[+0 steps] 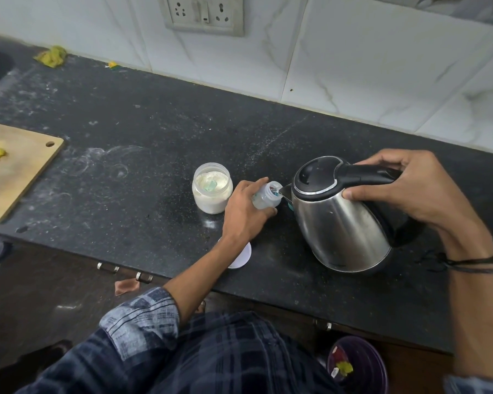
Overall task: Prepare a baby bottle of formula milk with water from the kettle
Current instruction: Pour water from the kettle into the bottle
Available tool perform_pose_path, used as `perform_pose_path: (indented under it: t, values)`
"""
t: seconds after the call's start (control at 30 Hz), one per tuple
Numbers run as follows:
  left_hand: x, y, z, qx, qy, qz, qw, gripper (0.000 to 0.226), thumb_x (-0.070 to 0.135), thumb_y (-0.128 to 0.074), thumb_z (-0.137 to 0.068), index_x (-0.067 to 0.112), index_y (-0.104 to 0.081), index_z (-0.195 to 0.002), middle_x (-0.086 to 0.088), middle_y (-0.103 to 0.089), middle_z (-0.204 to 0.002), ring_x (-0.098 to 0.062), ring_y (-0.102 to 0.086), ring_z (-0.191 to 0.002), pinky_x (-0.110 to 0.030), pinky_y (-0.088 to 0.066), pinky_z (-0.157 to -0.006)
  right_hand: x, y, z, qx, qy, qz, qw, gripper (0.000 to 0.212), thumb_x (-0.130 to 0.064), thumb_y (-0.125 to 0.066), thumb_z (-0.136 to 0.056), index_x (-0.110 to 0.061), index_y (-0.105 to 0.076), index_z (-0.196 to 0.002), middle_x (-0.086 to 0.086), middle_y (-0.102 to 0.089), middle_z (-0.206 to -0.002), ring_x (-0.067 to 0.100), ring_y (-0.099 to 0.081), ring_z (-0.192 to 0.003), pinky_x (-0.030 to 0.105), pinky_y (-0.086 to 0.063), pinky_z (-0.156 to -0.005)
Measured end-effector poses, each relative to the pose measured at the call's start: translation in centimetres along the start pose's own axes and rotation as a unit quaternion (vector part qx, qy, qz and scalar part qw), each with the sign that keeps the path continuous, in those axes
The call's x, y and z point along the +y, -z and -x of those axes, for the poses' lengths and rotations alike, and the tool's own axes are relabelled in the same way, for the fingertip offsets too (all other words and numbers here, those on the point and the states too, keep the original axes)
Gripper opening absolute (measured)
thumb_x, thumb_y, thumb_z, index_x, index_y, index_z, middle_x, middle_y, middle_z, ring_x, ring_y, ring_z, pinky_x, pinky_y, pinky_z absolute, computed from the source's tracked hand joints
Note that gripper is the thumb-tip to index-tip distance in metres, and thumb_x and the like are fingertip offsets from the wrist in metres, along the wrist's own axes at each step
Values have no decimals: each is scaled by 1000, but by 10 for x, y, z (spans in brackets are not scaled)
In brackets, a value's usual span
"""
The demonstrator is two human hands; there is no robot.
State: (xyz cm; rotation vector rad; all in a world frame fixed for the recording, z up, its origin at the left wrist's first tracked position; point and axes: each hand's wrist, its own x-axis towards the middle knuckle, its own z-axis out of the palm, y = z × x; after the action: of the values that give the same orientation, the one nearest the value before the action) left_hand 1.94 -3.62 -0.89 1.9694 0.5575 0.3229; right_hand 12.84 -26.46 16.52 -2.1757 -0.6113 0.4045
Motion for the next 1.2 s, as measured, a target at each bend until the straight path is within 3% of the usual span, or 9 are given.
perform_pose_path:
  t: [0.23, 0.5, 0.73, 0.93, 1.2]
  values:
    - [1, -1, 2, -2, -2, 0, 1000, 72, 18, -90, -74, 25, -65, -141, 11, -58, -116, -7, -57, -106, -20, -40, -91, 7, 2, -1, 3, 2, 1, 1000, 78, -79, -92, -38, -33, -81, -99, -7, -81, -94, 21, -77, -92, 55, -59, -95]
    - [3, -3, 2, -4, -8, -1, 1000, 72, 19, -91, -73, 25, -66, -140, 8, -61, -117, -11, -58, -107, -27, -46, -97, 13, 4, 1, 13, 22, -5, 1000, 71, -74, -93, -42, -32, -80, -98, -8, -81, -93, 21, -77, -91, 49, -58, -92]
    - [3, -6, 3, -4, -11, 2, 1000, 74, 19, -92, -70, 25, -66, -139, 8, -61, -116, -12, -60, -108, -35, -50, -99, 15, 6, 4, 17, 26, -12, 999, 56, -56, -96, -48, -30, -80, -96, -8, -80, -91, 13, -75, -85, 40, -57, -87]
    - [2, -7, 2, -9, -5, 3, 1000, 74, 19, -92, -71, 26, -65, -140, 9, -59, -115, -14, -60, -109, -39, -51, -101, 17, 8, 6, 19, 25, -14, 999, 55, -57, -97, -50, -31, -80, -96, -8, -80, -92, 16, -76, -87, 41, -57, -86]
    - [6, -6, 2, -7, -1, 11, 1000, 73, 19, -92, -72, 26, -65, -139, 9, -59, -115, -15, -60, -110, -41, -51, -102, 23, 12, 9, 21, 24, -31, 999, 59, -61, -97, -48, -31, -80, -96, -10, -80, -92, 3, -72, -78, 29, -51, -77]
